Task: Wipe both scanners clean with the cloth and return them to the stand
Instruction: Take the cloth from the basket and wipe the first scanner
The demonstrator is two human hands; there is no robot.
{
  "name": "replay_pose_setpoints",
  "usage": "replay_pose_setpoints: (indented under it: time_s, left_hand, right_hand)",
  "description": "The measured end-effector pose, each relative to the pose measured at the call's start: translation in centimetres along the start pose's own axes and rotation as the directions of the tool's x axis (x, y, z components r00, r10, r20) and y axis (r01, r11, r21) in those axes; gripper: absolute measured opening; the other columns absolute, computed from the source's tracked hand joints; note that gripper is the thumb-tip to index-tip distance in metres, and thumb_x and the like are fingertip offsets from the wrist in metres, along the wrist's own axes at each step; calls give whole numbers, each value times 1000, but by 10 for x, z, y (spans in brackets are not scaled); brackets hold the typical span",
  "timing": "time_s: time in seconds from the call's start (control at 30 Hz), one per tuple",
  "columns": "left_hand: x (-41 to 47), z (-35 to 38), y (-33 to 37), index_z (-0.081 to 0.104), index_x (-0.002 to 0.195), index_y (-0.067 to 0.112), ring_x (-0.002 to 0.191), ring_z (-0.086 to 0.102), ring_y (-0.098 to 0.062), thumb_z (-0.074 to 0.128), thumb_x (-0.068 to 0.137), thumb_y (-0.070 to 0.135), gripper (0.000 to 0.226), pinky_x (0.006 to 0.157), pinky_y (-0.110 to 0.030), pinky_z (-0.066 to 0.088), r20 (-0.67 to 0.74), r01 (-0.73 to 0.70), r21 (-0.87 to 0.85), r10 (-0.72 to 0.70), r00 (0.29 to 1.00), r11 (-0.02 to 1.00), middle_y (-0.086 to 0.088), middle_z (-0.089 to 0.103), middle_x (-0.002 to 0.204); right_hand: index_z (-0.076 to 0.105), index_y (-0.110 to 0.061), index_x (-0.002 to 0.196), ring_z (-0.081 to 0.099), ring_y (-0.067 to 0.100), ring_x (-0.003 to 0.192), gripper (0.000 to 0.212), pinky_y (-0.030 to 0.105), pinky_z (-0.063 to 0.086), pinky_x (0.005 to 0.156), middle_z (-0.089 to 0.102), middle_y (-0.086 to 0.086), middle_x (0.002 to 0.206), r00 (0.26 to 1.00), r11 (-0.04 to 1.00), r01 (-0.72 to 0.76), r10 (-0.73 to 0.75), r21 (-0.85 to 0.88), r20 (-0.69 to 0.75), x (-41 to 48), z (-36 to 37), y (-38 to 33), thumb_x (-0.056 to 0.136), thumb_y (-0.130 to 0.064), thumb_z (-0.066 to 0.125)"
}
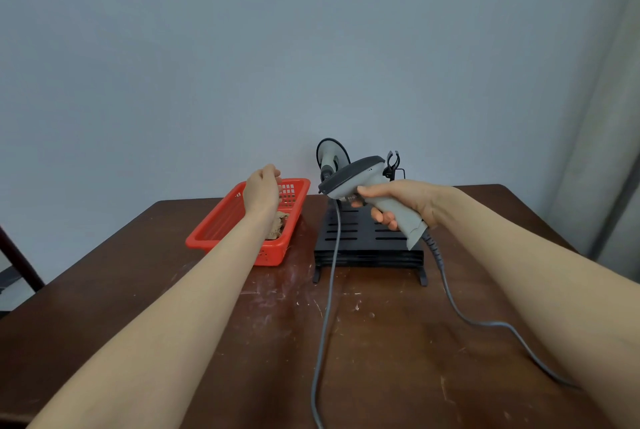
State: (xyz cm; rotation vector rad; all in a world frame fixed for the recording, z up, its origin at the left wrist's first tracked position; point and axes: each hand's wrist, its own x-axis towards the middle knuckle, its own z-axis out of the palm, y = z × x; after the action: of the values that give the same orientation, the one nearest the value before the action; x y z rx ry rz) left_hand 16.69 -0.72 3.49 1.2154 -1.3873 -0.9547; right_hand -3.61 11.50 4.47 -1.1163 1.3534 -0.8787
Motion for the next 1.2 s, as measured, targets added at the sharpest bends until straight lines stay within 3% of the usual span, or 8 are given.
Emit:
replay_pose_setpoints:
  time_s: [0.13,0.37,0.53,1.2]
  left_hand:
    - [0,-3,-2,58,104,15,102,60,-21,33,98,29,29,86,-38,51,7,15,-25,-15,1000,1000,-6,63,110]
    - [-1,-3,-3,58,104,16,102,60,-21,34,98,30,29,89,-40,51,11,19,-39,-19,1000,999,-6,63,112]
    - [-1,-1,-5,60,108,13,102,61,-21,34,99,29,32,88,-37,52,11,23,-47,-22,1000,999,-6,64,111]
    - [-6,2,-1,60,106,11,99,62,-23,33,99,31,34,93,-43,51,47,48,-64,-45,998,997,-8,65,108]
  right_hand:
    - [63,-14,98,44,6,39,33,16,42,38,54,1,55,1000,1000,-3,3,-7,26,1,1,-2,85,-44,62]
    - [60,-13,85,44,6,38,30,17,42,38,54,1,53,999,999,7,-6,-33,35,3,2,-2,85,-43,62]
    - [59,-13,86,44,7,39,30,17,42,38,53,1,54,1000,998,1,-1,-65,5,3,1,0,85,-42,63]
    - [59,-14,82,42,6,39,28,17,40,38,52,0,53,1000,998,-26,27,-55,7,0,-3,6,86,-42,62]
